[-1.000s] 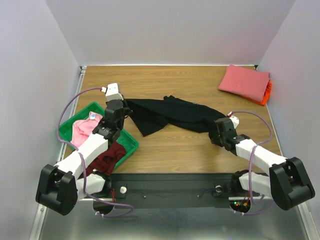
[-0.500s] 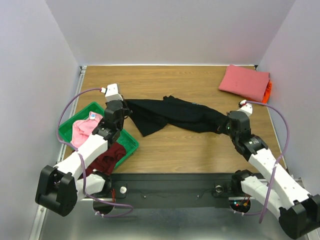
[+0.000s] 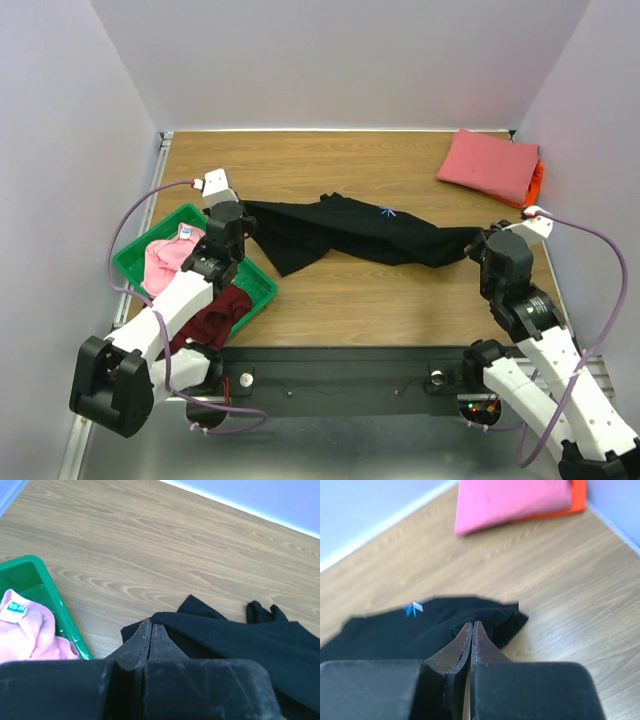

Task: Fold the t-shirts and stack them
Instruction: Flatten the tshirt out

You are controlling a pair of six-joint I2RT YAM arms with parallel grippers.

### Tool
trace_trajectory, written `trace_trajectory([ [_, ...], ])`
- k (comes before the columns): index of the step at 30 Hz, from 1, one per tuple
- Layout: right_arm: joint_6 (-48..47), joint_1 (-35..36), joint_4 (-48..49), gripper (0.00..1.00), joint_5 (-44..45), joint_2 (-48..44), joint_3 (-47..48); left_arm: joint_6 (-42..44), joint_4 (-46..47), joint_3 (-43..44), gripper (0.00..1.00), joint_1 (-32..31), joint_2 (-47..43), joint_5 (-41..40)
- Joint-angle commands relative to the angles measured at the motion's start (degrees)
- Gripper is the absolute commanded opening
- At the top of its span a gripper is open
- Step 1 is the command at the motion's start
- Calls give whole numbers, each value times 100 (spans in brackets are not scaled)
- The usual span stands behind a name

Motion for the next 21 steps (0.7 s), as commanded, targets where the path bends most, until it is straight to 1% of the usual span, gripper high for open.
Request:
trace_trajectory([
  [1,-69,32,92,0,686,-80,439,-66,172,-8,0,64,-287,-249],
  [5,-8,32,92,0,749,201,422,-31,216,-43,0,64,-278,5],
  [6,63,40,92,4,731,341,317,-22,225,-43,0,64,-270,59],
  [7,72,32,100,10,731,473,281,-5,225,-8,0,64,-226,103],
  [9,46,32,92,26,792,710,237,4,225,1,0,64,-164,208],
  [10,-94,32,100,48,714,1016,237,13,216,18,0,64,-103,243],
  [11,-156,40,127,56,348,1167,237,13,216,45,0,64,-85,331],
  [12,-183,32,153,61,83,1360,237,22,199,54,0,64,-67,366],
  [13,-174,40,197,62,-207,1501,202,22,198,54,0,64,-59,375],
  [14,-174,67,458,63,-775,1781,10,22,207,54,0,64,-50,376],
  [15,-96,197,591,65,-920,1897,-140,22,207,45,0,64,-67,376],
  [17,19,409,838,66,-1079,2116,-447,13,190,36,0,64,-93,358],
  [18,150,618,978,66,-1132,2335,-501,-4,207,27,0,64,-111,349],
  [21,309,901,1102,66,-1255,2731,-563,-4,216,27,0,64,-85,358],
])
